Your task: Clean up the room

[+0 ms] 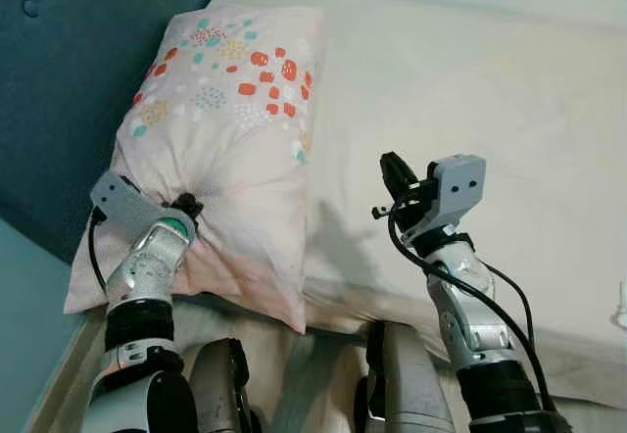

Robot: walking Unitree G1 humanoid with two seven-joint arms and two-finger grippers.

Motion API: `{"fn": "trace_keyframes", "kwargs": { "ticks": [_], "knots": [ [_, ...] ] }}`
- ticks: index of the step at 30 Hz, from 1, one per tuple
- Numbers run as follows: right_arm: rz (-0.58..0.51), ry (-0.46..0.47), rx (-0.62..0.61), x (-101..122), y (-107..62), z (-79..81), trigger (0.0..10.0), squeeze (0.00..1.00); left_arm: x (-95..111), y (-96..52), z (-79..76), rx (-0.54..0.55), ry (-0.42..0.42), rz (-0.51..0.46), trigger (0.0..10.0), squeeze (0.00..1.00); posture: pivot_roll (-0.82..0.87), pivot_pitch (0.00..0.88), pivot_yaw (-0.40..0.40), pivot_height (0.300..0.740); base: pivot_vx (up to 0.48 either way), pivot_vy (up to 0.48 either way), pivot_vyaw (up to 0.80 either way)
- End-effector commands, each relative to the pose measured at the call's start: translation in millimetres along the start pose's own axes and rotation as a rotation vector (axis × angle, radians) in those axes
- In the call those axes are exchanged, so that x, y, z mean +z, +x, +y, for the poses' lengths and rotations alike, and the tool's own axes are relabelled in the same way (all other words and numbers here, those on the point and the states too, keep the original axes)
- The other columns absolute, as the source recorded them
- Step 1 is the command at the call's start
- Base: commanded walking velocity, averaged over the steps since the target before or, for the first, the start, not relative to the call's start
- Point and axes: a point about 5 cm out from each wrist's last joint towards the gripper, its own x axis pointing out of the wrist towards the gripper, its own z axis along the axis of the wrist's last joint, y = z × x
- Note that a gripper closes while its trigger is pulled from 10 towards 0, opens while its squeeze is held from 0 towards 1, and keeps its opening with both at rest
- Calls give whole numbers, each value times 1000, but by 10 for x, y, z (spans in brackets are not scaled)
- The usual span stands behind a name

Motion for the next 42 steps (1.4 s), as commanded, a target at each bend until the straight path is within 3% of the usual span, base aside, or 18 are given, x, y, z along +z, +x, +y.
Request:
{"fn": "trace_keyframes", "kwargs": {
  "ticks": [1, 3, 4, 5, 11, 14, 16, 20, 26, 29, 31, 32, 36, 38, 39, 40, 41, 42],
  "knots": [
    [6, 4, 5, -17, -4, 10, 10000, 0, 94, 7, -238, -108, 96, -85, 0, 0, -13, 161, 37, 585, 0, 0, 0],
    [2, 4, 12, -9, 18, 24, 10000, 0, 152, 13, -523, -226, 248, -168, 0, 0, -15, 161, 37, 585, 0, 0, 0],
    [2, 4, 12, -9, 18, 24, 10000, 0, 152, 13, -523, -226, 248, -168, 0, 0, -15, 161, 37, 585, 0, 0, 0],
    [-2, 4, 13, 0, 28, 29, 10000, 0, 122, 10, -733, -310, 329, -186, 0, 0, -23, 160, 41, 585, 0, 0, 0],
    [-5, -1, 1, 12, 6, 4, 10000, 0, -64, -39, -1101, -428, 528, -194, 0, 0, -43, 163, 45, 585, 0, 0, 0],
    [-5, -2, 0, 13, -1, -1, 10000, 0, -90, -56, -1175, -450, 579, -221, 0, 0, -48, 164, 45, 585, 0, 0, 0],
    [-3, -5, -4, 14, -15, -9, 10000, 0, -70, -94, -1327, -454, 737, -347, 0, 0, -58, 166, 47, 585, 0, 0, 0],
    [-3, -8, -10, 19, -26, -25, 10000, 0, 67, -107, -1433, -398, 856, -484, 0, 0, -59, 167, 47, 585, 0, 0, 0],
    [-2, -8, -10, 17, -25, -24, 10000, 0, 301, -107, -1488, -313, 899, -605, 0, 0, -52, 169, 44, 585, 0, 0, 0],
    [-3, -2, -3, 13, -5, 4, 10000, 0, 687, -254, -1691, -257, 991, -903, 0, 0, -47, 170, 41, 585, 0, 0, 0],
    [-3, -2, -3, 13, -5, 4, 10000, 0, 687, -254, -1691, -257, 991, -903, 0, 0, -47, 170, 41, 585, 0, 0, 0],
    [-6, 0, 1, 15, 4, 17, 10000, 0, 829, -389, -1825, -231, 1097, -1134, 0, 0, -45, 170, 39, 585, 0, 0, 0],
    [-9, 0, -1, 24, 5, 10, 10000, 0, 874, -528, -1938, -225, 1220, -1388, 0, 0, -48, 169, 41, 585, 0, 0, 0],
    [-9, 0, -1, 24, 5, 10, 10000, 0, 874, -528, -1938, -225, 1220, -1388, 0, 0, -48, 169, 41, 585, 0, 0, 0],
    [-8, -1, -8, 24, -7, -8, 10000, 0, 758, -451, -1868, -246, 1303, -1337, 0, 0, -50, 173, 45, 585, 0, 0, 0],
    [-7, -2, -11, 21, -14, -14, 10000, 0, 672, -381, -1800, -263, 1339, -1256, 0, 0, -50, 173, 45, 585, 0, 0, 0],
    [-7, -2, -11, 21, -14, -14, 10000, 0, 672, -381, -1800, -263, 1339, -1256, 0, 0, -50, 173, 45, 585, 0, 0, 0],
    [-6, -2, -14, 17, -24, -18, 10000, 0, 558, -274, -1664, -264, 1334, -1120, 0, 0, -49, 174, 45, 585, 0, 0, 0]
  ]
}}
